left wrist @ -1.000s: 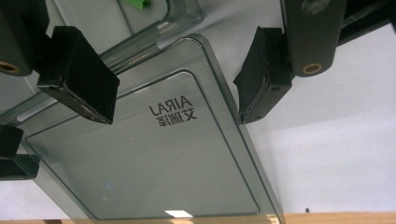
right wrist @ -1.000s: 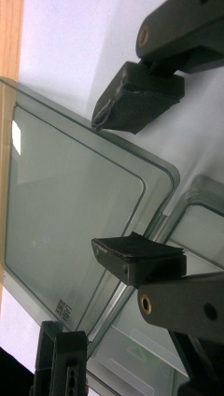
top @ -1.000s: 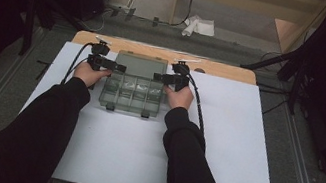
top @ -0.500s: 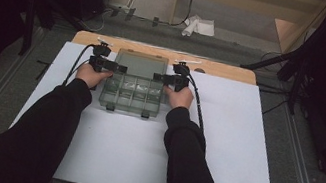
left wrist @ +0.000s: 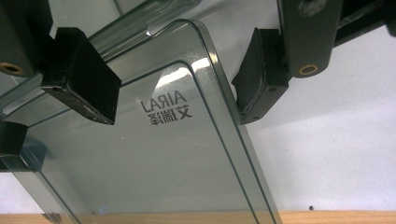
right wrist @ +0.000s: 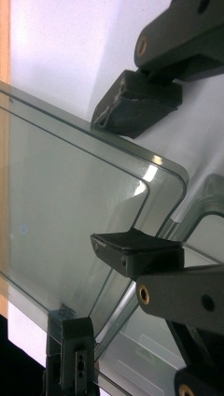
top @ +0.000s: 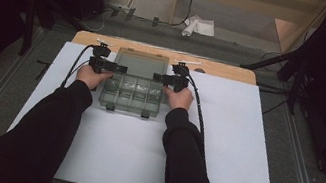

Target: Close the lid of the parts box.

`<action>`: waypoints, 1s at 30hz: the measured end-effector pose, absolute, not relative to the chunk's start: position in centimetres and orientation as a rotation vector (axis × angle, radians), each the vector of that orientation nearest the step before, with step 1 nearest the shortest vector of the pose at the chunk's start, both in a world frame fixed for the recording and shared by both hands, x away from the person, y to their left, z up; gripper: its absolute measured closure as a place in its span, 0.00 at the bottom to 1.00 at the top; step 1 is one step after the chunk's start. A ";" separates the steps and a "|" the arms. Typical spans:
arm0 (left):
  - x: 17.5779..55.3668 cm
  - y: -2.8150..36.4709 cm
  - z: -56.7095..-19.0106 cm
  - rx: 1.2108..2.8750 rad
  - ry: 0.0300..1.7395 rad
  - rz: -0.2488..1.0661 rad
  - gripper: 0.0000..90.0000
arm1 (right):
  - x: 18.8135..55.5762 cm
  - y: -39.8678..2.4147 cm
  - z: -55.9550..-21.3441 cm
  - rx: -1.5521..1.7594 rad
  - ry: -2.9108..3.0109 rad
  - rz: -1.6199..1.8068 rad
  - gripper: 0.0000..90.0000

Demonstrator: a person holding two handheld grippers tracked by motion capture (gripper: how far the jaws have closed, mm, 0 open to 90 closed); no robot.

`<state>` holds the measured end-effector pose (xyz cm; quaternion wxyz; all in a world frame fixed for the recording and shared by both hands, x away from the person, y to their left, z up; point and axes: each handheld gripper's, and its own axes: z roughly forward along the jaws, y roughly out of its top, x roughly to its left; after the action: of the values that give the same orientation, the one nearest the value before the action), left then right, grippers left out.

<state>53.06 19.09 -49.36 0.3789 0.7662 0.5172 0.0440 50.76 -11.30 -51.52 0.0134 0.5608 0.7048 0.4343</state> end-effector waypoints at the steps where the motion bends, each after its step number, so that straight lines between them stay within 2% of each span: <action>1: 53.0 19.1 -49.4 1.952 1.316 0.114 0.33 | 50.8 -11.3 -51.5 1.743 2.200 1.356 0.46; 6: 53.0 19.2 -49.5 1.935 1.313 0.095 0.36 | 50.9 -11.4 -51.6 1.734 2.206 1.369 0.47; 10: 52.9 19.2 -49.4 1.942 1.298 0.106 0.38 | 50.9 -11.6 -51.7 1.761 2.211 1.421 0.54; 16: 52.8 19.4 -49.2 1.949 1.277 0.124 0.41 | 50.8 -11.5 -51.6 1.717 2.219 1.413 0.54; 21: 52.9 19.6 -49.3 1.938 1.287 0.099 0.43 | 50.9 -11.3 -51.7 1.681 2.217 1.393 0.48; 30: 52.9 19.6 -48.9 1.969 1.272 0.107 0.44 | 50.7 -11.7 -51.3 1.654 2.231 1.401 0.59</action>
<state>52.93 19.63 -48.88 0.3873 0.7737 0.4997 0.0419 50.71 -11.68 -51.28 0.0155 0.5315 0.7171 0.4505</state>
